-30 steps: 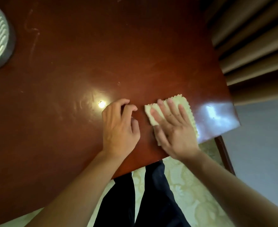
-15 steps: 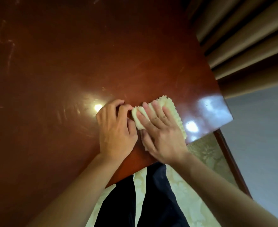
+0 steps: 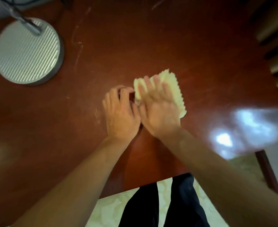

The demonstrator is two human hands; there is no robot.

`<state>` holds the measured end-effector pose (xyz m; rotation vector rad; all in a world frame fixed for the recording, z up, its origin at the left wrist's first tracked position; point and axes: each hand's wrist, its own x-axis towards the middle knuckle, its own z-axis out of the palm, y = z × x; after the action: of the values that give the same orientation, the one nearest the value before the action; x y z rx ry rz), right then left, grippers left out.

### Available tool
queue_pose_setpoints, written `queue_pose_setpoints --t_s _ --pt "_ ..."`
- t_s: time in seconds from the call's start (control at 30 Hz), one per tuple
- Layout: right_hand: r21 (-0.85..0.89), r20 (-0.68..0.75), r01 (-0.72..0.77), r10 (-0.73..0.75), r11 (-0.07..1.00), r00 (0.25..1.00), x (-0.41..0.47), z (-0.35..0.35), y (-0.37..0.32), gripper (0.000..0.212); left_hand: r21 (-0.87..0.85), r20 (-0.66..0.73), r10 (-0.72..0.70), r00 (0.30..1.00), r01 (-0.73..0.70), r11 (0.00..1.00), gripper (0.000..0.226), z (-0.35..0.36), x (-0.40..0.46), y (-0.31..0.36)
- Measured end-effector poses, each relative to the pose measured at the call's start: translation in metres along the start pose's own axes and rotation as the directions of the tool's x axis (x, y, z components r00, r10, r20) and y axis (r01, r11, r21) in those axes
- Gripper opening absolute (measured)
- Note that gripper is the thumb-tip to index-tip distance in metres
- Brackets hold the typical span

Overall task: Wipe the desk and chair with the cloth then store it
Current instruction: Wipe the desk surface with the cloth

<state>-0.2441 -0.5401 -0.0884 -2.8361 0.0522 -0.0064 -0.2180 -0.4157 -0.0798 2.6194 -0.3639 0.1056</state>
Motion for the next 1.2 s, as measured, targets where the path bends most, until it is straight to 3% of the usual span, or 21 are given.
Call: queue_pose_setpoints --t_s 0.13,0.27,0.37,0.43,0.5,0.6,0.73,0.8,0.87,0.93,1.0,1.1,1.2 --pt "0.031 0.096 0.171 -0.173 0.985 0.980 -0.035 -0.008 0.025 0.048 0.021 -0.025 -0.001 1.000 0.002 1.000 0.024 -0.004 0.002 -0.014" --pt "-0.055 0.079 0.033 -0.028 0.998 0.996 0.009 -0.029 0.076 0.059 0.001 -0.038 0.015 0.999 -0.015 1.000 0.022 -0.006 -0.005 -0.019" --pt "-0.082 0.084 -0.145 0.151 0.986 0.985 0.069 -0.038 0.073 0.066 -0.020 -0.042 0.016 0.999 -0.016 1.000 0.021 -0.013 -0.016 -0.027" --pt "-0.109 0.072 -0.175 0.183 0.979 0.980 0.093 -0.030 0.046 0.067 -0.018 -0.052 -0.023 0.998 0.022 1.000 0.022 -0.020 -0.022 -0.041" --pt "-0.109 0.096 -0.119 0.129 0.987 0.987 0.093 -0.013 0.005 0.068 -0.024 -0.079 -0.052 0.996 0.050 0.998 0.023 -0.026 -0.025 -0.054" --pt "-0.046 0.109 0.092 -0.086 0.995 0.990 0.056 0.016 -0.057 0.062 -0.040 -0.121 -0.097 0.988 0.093 0.995 0.023 -0.035 -0.026 -0.075" --pt "0.030 0.178 0.308 -0.308 0.951 0.934 -0.015 0.009 -0.045 0.049 0.023 -0.128 -0.110 0.986 0.114 0.993 0.022 -0.043 -0.029 -0.095" --pt "-0.024 0.183 0.293 -0.284 0.956 0.941 -0.011 -0.004 -0.009 0.049 0.024 -0.134 -0.112 0.985 0.116 0.993 0.023 -0.042 -0.032 -0.097" --pt "-0.088 0.133 0.181 -0.169 0.980 0.977 0.028 -0.014 0.016 0.056 0.027 -0.142 -0.120 0.982 0.125 0.992 0.024 -0.040 -0.031 -0.096" --pt "-0.101 0.123 0.025 -0.012 0.995 0.992 0.078 -0.015 0.016 0.067 0.030 -0.146 -0.125 0.981 0.131 0.991 0.024 -0.039 -0.031 -0.098" --pt "-0.072 0.091 -0.044 0.050 0.996 0.995 0.100 -0.006 -0.013 0.073 0.022 -0.156 -0.112 0.981 0.117 0.993 0.024 -0.038 -0.032 -0.100" --pt "0.004 0.072 0.093 -0.093 0.996 0.993 0.059 0.015 -0.059 0.061 0.019 -0.158 -0.090 0.983 0.094 0.995 0.024 -0.038 -0.031 -0.099" --pt "-0.010 0.058 0.230 -0.229 0.973 0.972 0.003 0.017 -0.048 0.048 0.014 -0.161 -0.088 0.983 0.092 0.996 0.024 -0.039 -0.031 -0.100"
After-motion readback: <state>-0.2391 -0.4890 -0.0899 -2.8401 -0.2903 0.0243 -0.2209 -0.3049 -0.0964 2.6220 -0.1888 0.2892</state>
